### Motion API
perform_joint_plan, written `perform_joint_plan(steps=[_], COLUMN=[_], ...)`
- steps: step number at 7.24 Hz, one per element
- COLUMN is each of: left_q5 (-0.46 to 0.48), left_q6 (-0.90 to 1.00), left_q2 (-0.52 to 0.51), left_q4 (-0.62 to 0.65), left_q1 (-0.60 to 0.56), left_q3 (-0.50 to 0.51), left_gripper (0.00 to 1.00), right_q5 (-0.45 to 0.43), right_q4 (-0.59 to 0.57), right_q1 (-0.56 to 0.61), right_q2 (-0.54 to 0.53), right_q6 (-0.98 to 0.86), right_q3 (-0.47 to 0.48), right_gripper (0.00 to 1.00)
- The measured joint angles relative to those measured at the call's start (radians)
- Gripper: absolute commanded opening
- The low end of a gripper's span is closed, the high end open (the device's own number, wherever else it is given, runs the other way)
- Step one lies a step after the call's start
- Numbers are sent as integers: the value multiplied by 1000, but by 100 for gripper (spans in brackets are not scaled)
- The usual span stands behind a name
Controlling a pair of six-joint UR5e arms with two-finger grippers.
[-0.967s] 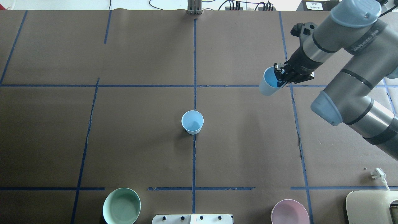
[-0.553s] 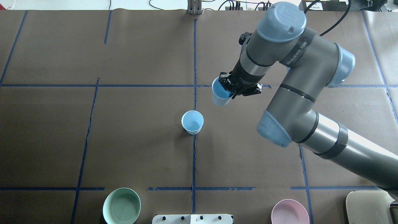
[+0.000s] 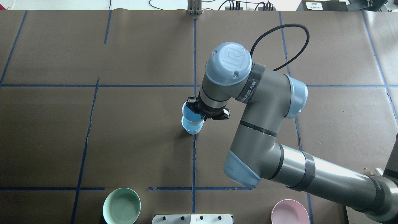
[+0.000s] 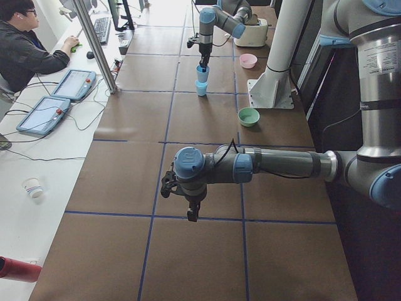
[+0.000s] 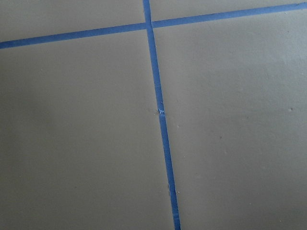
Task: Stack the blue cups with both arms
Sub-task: 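Lower the held cup into the center cup and open the right gripper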
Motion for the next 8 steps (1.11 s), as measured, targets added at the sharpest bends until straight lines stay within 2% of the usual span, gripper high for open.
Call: perform_joint_plan(steps=[1,2,3,6,8], left_q5=[0,0,0,0,2], left_q6=[0,0,0,0,0], left_q2=[0,0,0,-1,-2], left_q4=[-1,-1,-1,-1,0], left_q1=[0,0,1,1,1], left_q3=[1,2,3,5,10], left_gripper=[100,100,100,100,100], right_q5=[-16,-28,-41,-67,-50], right_q4=[0,1,1,1,5], right_q1=[-10,-13,-14,-15,8], right_q2=[3,3,2,-1,-5], right_q6=[5,6,5,-5,-51], right_q3=[-5,-8,-9,-15,-15], right_gripper=[2,71,100,100,100])
